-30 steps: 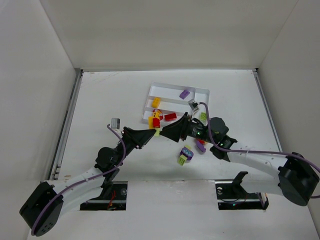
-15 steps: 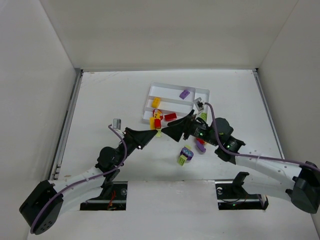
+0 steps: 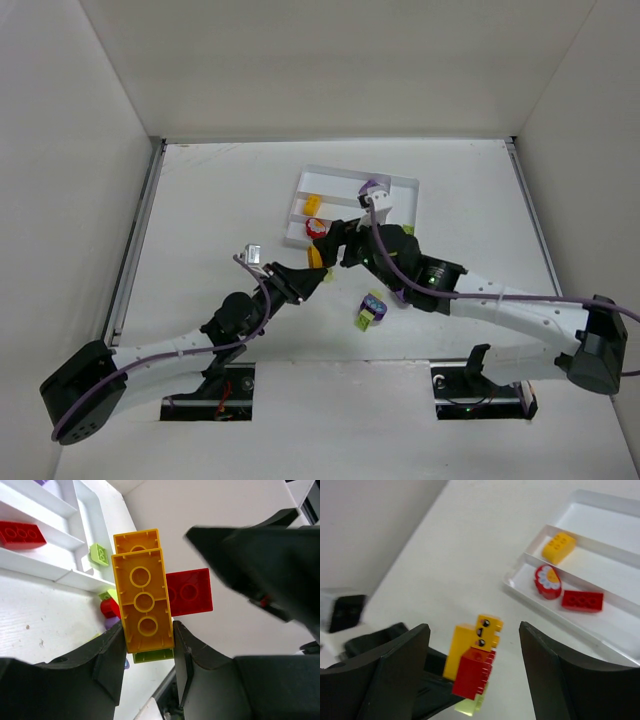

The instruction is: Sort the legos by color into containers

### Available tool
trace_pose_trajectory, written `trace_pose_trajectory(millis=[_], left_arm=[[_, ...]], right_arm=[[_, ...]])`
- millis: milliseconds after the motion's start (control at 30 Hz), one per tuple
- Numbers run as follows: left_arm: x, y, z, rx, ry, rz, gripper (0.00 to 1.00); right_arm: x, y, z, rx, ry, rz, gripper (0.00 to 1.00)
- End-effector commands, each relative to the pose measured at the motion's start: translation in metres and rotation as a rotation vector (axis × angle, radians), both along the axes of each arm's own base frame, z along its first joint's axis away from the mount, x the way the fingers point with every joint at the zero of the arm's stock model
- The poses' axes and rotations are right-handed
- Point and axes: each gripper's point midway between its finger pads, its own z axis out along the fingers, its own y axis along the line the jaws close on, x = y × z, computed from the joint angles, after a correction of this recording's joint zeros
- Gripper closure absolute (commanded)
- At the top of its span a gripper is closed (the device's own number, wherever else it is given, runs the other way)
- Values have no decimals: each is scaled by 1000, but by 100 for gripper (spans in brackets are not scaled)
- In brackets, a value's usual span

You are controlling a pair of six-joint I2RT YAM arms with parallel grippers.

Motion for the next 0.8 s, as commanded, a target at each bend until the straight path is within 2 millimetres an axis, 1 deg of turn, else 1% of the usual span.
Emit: trace_pose_trajectory(millis=[0,133,300,533,633,767], left_arm=[[11,3,35,-22,-106,74,86],[12,4,37,-14,-120,83,86],[14,6,38,-17,-122,91,86],[13,10,42,-34,-129,95,86],[12,9,45,-42,-131,92,86],[9,10,53,-69,-141,84,87]], right_arm=[[8,-10,-11,-127,-1,-96,24],[7,-8,-21,-171,19,-108,30],[-1,1,-20,-161,20,-72,37],[-5,6,-23,-151,33,-49,59],[-6,6,-21,-135,31,-48,68],[-6,2,-20,-118,30,-53,74]])
